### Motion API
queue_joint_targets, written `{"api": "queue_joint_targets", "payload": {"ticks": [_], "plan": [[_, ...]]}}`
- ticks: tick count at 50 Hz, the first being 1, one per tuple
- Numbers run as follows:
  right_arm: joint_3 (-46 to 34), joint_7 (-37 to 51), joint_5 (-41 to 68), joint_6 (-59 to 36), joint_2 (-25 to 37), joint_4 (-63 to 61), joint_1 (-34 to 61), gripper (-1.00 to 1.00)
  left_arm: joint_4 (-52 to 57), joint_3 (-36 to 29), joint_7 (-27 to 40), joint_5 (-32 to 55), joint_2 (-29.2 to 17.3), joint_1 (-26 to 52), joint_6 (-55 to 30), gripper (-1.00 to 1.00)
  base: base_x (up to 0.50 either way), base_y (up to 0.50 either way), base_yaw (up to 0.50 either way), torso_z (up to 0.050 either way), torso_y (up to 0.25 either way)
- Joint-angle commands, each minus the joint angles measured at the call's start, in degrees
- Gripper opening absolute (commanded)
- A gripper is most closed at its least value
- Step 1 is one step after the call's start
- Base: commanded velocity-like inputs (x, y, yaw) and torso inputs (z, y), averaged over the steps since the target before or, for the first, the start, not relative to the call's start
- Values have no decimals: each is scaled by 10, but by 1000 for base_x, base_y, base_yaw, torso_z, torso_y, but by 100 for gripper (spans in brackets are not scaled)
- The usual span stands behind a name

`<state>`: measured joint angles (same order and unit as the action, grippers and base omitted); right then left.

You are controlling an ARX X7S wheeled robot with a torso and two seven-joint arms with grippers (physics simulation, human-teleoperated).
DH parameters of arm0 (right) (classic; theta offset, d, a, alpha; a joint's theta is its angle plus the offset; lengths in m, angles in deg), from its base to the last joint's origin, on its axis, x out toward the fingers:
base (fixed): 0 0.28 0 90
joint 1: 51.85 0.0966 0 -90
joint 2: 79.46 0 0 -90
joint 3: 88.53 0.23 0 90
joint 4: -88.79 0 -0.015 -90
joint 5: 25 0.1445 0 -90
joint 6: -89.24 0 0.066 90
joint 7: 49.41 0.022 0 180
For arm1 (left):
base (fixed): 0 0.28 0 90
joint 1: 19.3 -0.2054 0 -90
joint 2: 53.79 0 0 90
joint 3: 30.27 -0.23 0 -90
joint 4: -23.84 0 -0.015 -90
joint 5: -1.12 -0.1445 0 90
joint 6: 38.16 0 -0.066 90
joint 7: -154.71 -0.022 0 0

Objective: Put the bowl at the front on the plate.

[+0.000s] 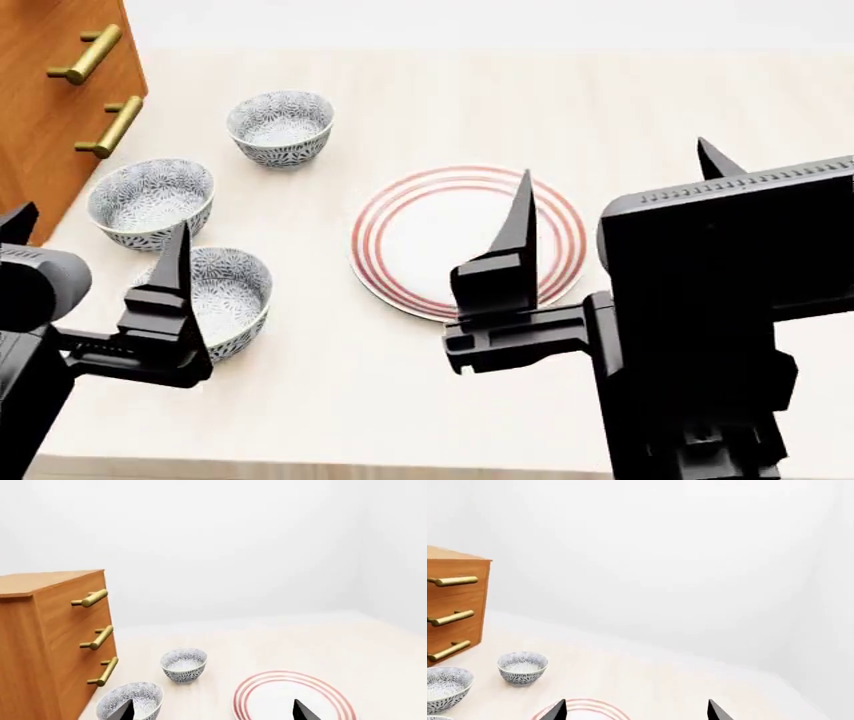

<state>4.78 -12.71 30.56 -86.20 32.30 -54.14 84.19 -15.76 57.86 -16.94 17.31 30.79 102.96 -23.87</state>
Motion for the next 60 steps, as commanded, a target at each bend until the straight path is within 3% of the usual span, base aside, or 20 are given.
{"api": "queue_joint_targets", "payload": {"ticks": [1, 8, 13, 19, 26, 40, 60], "plan": [[5, 218, 299, -29, 62, 62, 146, 100, 35, 27, 4, 30, 13, 92, -115, 100, 0, 0, 0, 0, 0], [-28, 258, 348, -16, 77, 93, 207, 100, 23, 62, 74, 138, 2, 138, -142, 100, 0, 0, 0, 0, 0], [-43, 256, 350, -13, 77, 106, 231, 100, -13, 99, 236, 359, -32, 178, -142, 100, 0, 0, 0, 0, 0], [-56, 257, 357, -2, 81, 117, 253, 100, -50, 116, 347, 500, -49, 212, -140, 100, 0, 0, 0, 0, 0], [-71, 256, 358, 6, 84, 127, 276, 100, -72, 86, 384, 532, -58, 235, -125, 100, 0, 0, 0, 0, 0], [-98, 267, 376, 16, 95, 146, 314, 100, -106, 85, 459, 606, -71, 285, -119, 100, 0, 0, 0, 0, 0], [-114, 269, 388, 38, 111, 147, 315, 100, -107, 55, 454, 598, -98, 275, -77, 100, 0, 0, 0, 0, 0]]}}
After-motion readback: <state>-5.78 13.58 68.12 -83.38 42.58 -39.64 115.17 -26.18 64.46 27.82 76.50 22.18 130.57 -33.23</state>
